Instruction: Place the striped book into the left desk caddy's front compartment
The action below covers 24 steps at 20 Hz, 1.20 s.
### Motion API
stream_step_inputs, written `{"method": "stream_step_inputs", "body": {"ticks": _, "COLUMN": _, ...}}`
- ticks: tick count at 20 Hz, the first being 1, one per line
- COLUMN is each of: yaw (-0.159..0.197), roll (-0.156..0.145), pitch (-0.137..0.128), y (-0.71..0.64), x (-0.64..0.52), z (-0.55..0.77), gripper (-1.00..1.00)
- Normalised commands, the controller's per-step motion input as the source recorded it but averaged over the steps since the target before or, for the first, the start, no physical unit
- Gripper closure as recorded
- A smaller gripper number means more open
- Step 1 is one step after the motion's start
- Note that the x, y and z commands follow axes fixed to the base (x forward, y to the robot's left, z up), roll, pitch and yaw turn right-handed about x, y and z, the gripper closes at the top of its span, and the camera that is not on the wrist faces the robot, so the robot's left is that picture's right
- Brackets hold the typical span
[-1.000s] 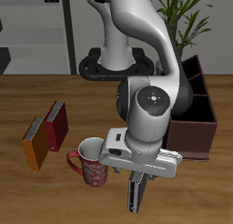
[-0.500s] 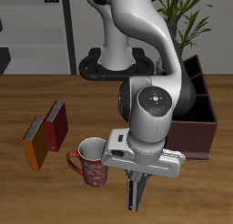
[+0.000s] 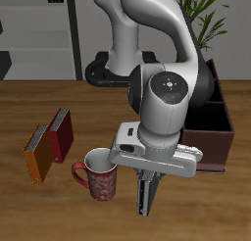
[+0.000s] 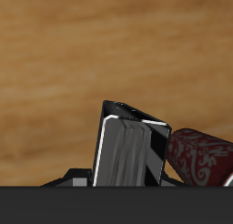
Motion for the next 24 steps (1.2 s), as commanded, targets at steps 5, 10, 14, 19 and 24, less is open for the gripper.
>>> {"method": "stream_step_inputs", "body": {"ticks": 5, "yaw": -0.003, "roll": 0.003, "pitch": -0.079, "y": 0.02, "x": -0.39, "z": 0.77, "gripper": 1.00}}
{"method": "stream_step_inputs", "body": {"ticks": 10, "yaw": 0.001, "roll": 0.011, "pitch": -0.036, "y": 0.03, "x": -0.33, "z": 0.57, "gripper": 1.00}}
{"method": "stream_step_inputs", "body": {"ticks": 14, "yaw": 0.048, "roll": -0.002, "pitch": -0.043, "y": 0.04, "x": -0.47, "z": 0.63, "gripper": 1.00}}
{"method": "stream_step_inputs", "body": {"ticks": 19, "yaw": 0.014, "roll": -0.017, "pitch": -0.049, "y": -0.08, "x": -0.47, "z": 0.56, "gripper": 1.00}}
{"method": "stream_step_inputs", "body": {"ticks": 24, "yaw": 0.003, "roll": -0.020, "pitch": -0.036, "y": -0.09, "x": -0.45, "z": 0.46, "gripper": 1.00}}
